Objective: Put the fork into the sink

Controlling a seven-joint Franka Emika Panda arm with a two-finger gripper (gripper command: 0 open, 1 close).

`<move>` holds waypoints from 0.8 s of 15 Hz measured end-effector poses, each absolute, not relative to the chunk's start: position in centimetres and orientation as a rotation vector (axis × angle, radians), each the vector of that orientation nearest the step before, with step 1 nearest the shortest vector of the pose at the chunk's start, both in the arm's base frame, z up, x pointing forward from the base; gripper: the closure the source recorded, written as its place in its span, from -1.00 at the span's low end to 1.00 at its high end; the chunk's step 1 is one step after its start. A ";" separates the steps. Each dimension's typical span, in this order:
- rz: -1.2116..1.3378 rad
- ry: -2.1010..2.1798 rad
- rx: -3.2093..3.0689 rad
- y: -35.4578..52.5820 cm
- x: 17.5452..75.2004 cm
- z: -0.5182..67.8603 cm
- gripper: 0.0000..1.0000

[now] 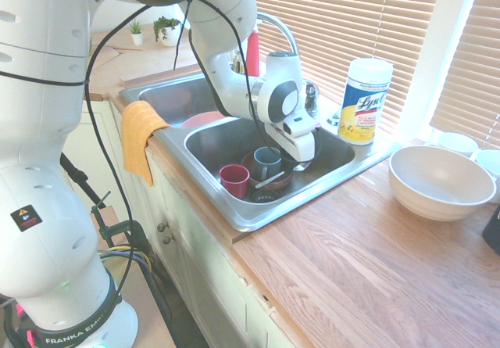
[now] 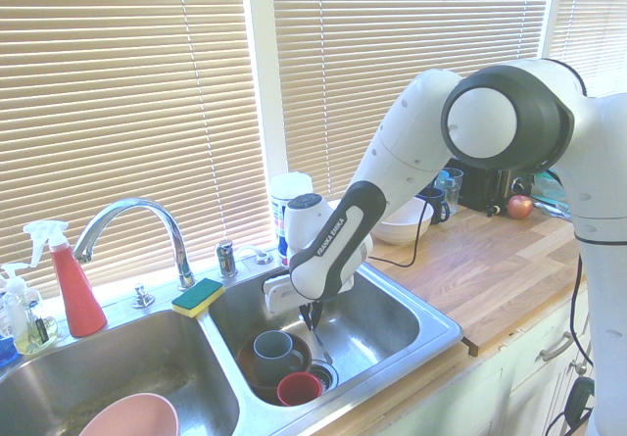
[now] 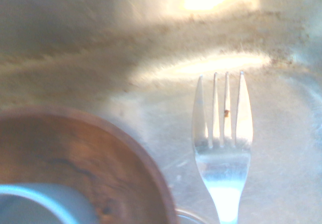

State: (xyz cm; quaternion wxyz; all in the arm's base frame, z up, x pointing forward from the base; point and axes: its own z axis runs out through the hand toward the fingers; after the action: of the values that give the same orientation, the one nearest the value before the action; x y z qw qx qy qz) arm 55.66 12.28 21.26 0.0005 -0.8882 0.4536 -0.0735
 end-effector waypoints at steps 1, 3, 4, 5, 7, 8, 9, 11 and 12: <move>-0.231 1.406 -2.799 12.1 55.7 20.8 1.00; -0.229 1.377 -2.818 11.6 55.7 19.9 1.00; -0.226 1.370 -2.825 11.3 55.7 19.4 1.00; -0.216 1.371 -2.830 11.0 55.7 18.8 1.00; -0.198 1.384 -2.827 10.6 55.7 17.7 1.00; -0.183 1.397 -2.822 10.5 55.7 17.2 -1.00; -0.169 1.407 -2.817 10.4 55.7 16.8 -1.00; -0.147 1.428 -2.804 10.4 55.8 16.1 -1.00; -0.142 1.433 -2.800 10.4 55.9 15.9 -1.00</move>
State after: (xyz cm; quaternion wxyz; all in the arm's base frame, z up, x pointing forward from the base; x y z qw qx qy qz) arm 55.87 10.38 15.90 -0.0037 -0.8893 0.4551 -0.0451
